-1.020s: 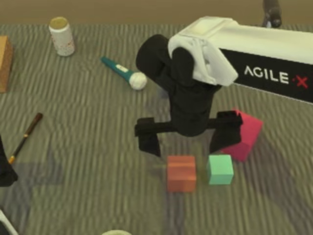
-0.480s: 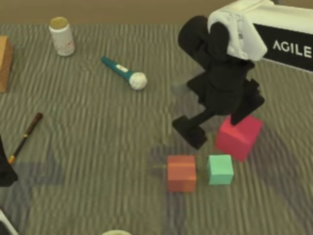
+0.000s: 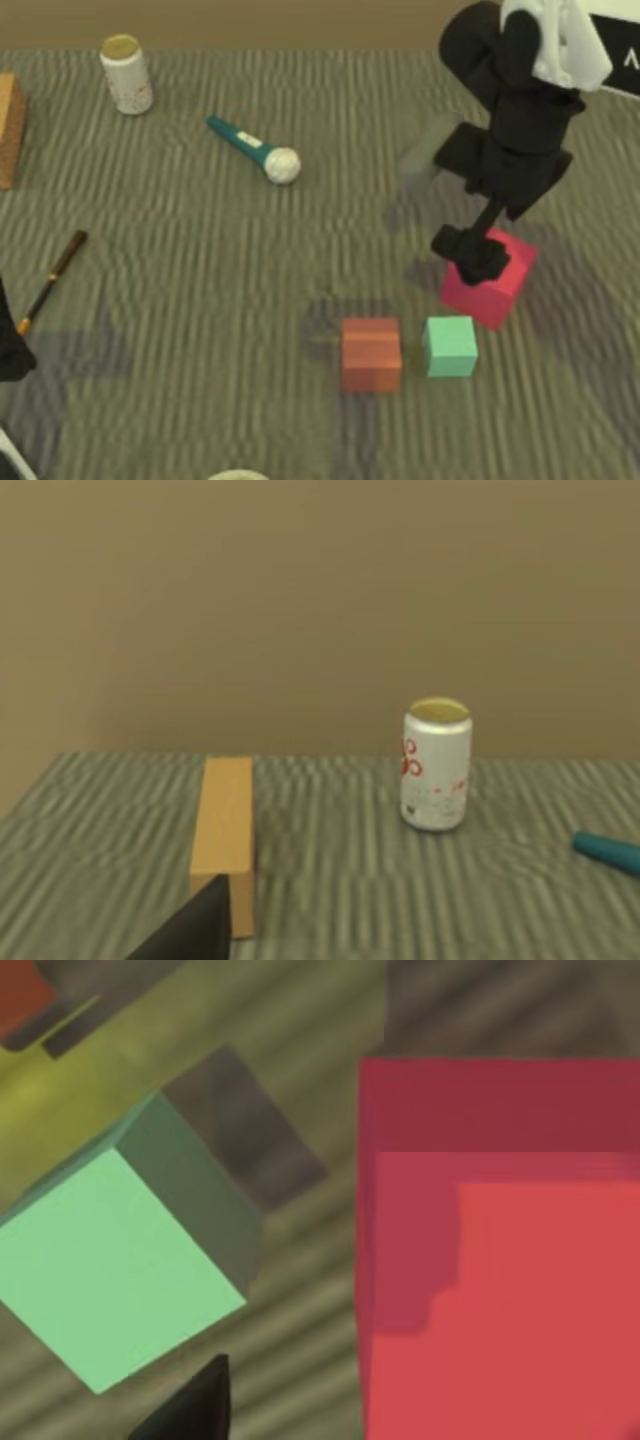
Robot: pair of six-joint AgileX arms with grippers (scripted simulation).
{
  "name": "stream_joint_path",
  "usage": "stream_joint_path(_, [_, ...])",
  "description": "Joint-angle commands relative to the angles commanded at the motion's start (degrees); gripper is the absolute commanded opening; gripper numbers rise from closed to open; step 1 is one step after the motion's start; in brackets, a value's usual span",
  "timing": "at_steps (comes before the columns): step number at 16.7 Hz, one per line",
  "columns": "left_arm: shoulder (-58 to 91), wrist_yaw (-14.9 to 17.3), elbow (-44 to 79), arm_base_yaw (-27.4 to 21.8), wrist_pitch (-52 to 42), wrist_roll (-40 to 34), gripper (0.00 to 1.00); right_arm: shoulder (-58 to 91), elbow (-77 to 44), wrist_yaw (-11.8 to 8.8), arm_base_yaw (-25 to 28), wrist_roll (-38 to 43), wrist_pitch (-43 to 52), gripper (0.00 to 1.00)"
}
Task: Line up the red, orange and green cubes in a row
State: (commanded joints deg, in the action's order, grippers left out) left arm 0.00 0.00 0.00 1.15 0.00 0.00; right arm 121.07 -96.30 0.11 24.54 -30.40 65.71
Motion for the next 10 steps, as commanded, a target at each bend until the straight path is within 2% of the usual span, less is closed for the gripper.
stream_joint_path(7, [0.0,0.0,0.0,0.0,0.0,0.0,1.0,-0.03,0.11,0.03,-0.26,-1.36,-0.35,1.0])
stream_joint_path(10, [0.0,0.0,0.0,0.0,0.0,0.0,1.0,1.28,2.5,0.03,-0.38,-1.25,-4.2,1.0])
